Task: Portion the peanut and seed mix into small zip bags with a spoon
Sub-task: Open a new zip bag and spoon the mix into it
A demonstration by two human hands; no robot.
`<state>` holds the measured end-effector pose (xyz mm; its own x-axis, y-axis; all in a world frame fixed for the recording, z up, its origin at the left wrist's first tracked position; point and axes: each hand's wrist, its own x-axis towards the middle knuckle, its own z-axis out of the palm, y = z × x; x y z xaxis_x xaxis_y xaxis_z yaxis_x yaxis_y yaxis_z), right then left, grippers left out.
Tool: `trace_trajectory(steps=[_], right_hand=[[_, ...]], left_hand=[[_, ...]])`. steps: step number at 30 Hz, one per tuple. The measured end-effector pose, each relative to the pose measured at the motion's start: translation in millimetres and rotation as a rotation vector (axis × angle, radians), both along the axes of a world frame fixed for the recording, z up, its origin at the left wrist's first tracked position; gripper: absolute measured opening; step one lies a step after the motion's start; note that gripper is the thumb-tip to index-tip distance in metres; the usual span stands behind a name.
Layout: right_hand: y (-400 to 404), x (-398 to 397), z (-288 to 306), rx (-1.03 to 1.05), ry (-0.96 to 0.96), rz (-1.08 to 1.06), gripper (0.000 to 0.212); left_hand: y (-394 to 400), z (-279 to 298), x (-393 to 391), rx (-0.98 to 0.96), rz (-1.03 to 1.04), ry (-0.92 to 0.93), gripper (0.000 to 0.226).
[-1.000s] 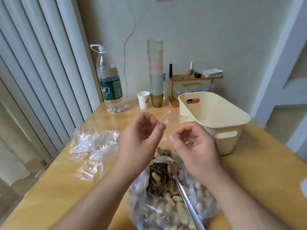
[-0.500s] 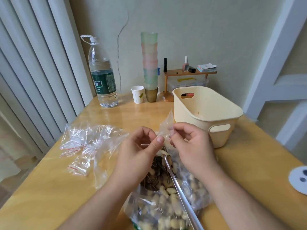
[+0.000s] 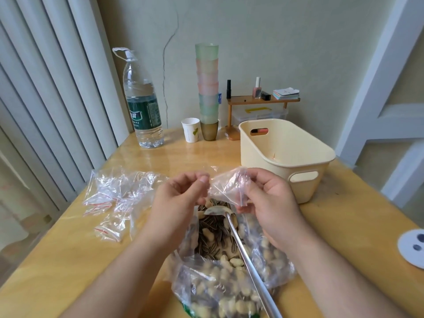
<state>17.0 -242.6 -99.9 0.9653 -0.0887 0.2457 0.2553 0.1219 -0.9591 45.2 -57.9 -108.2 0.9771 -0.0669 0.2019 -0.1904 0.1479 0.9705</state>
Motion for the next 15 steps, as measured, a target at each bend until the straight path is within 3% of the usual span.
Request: trace_trajectory(steps=[5,10,15], right_hand=[[-5,6,-6,-0.112,-0.076,-0.231,0.019],[-6,3,-6,-0.169,-0.137,-0.234,0.025],[-9,4,-3,-0.14,-0.172,-0.283,0.011]], left_hand=[[-4,2,-2,-0.116,0.017,0.027,0.009],[-5,1,-8,0.063,0.04,-0.096,0.011],[-5,2,-10,0.114,0.102,-0.131,0.014]])
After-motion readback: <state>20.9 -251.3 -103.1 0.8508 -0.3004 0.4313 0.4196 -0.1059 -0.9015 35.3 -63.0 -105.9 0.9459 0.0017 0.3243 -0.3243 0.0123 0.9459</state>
